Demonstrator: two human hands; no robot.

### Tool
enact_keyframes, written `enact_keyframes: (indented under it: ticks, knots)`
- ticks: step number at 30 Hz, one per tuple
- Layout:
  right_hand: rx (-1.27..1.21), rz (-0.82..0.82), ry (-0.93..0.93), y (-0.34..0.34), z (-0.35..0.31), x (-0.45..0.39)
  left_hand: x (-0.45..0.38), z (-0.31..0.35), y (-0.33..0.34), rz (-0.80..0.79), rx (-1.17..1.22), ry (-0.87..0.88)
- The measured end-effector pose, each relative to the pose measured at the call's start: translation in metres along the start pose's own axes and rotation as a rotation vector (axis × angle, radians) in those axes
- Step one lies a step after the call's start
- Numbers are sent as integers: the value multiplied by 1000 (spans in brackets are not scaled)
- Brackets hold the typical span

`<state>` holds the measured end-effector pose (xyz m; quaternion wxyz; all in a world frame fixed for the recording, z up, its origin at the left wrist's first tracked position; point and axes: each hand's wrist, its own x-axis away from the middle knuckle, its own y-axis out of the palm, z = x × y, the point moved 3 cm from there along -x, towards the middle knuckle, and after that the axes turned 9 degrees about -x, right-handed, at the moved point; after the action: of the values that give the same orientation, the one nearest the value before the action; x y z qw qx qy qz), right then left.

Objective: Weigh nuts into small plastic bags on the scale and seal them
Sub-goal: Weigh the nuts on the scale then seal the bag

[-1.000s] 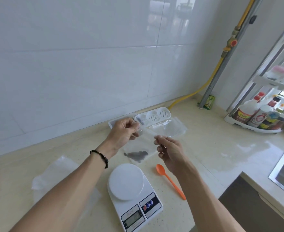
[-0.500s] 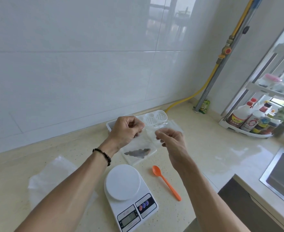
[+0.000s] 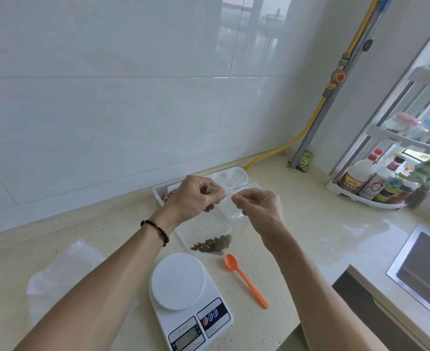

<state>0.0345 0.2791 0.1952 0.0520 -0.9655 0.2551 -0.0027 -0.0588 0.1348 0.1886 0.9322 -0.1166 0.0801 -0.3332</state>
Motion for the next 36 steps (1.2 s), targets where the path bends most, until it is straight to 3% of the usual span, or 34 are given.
enact_keyframes:
  ticks: [3,7,13,16,18,22,28,36]
  knots:
    - [-69,-61,24,-1,1,-3,-5,5,6,7,-73,54]
    - [-283,-23,83,-18,3,-8,-16,0,10,86,3,10]
    - [36,65,10,-44,8,-32,-43,5,39,-1,-65,-10]
    - [-33,64,13,-64,16,-46,-64,4,61,44,-110,8]
    - [-89,-31,56,-83,27,-58,-82,2,77,73,-102,-5]
    - [105,-251,219,-132,74,-98,-127,-7,113,122,-35,-66]
    - [171,-136,318,-233,132,-165,-211,-49,184,235,-136,-238]
    - [533,-70,346,-334,205,-238,-292,-95,295,76,-503,-205]
